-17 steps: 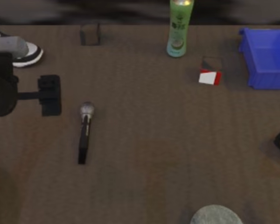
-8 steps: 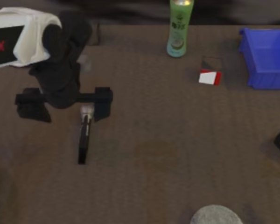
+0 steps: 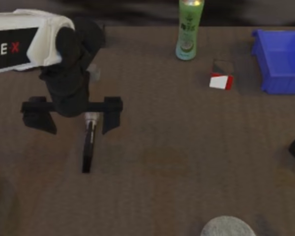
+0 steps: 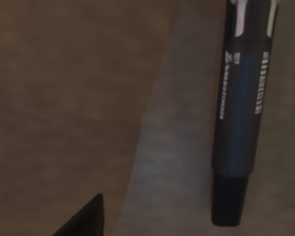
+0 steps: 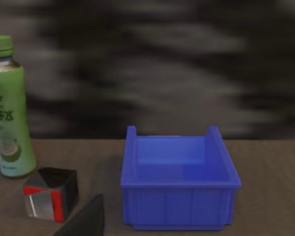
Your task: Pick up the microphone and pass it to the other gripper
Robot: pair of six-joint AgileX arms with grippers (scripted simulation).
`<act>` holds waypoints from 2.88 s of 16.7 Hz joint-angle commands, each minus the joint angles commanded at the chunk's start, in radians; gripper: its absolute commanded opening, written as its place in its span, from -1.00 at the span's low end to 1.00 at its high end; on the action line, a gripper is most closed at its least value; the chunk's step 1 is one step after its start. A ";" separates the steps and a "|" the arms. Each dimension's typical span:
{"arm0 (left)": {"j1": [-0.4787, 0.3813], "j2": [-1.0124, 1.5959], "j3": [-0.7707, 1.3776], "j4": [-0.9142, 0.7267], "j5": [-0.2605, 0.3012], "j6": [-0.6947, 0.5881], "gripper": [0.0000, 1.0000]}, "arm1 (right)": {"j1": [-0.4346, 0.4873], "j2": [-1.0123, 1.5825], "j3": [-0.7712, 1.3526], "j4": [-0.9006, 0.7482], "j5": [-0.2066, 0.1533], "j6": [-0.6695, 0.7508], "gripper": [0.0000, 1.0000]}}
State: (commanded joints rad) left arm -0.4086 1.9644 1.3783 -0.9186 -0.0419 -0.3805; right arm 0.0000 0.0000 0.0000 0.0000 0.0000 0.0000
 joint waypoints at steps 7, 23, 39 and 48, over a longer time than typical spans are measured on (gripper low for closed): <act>0.004 0.131 -0.079 0.218 0.001 0.010 1.00 | 0.000 0.000 0.000 0.000 0.000 0.000 1.00; 0.008 0.210 -0.125 0.333 0.002 0.015 -0.21 | 0.000 0.000 0.000 0.000 0.000 0.000 1.00; 0.004 0.150 -0.105 0.324 0.002 0.023 -1.00 | 0.000 0.000 0.000 0.000 0.000 0.000 1.00; 0.012 0.058 -0.230 0.827 0.171 0.149 -1.00 | 0.000 0.000 0.000 0.000 0.000 0.000 1.00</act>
State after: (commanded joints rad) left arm -0.3969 2.0223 1.1481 -0.0912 0.1286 -0.2315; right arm 0.0000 0.0000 0.0000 0.0000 0.0000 0.0000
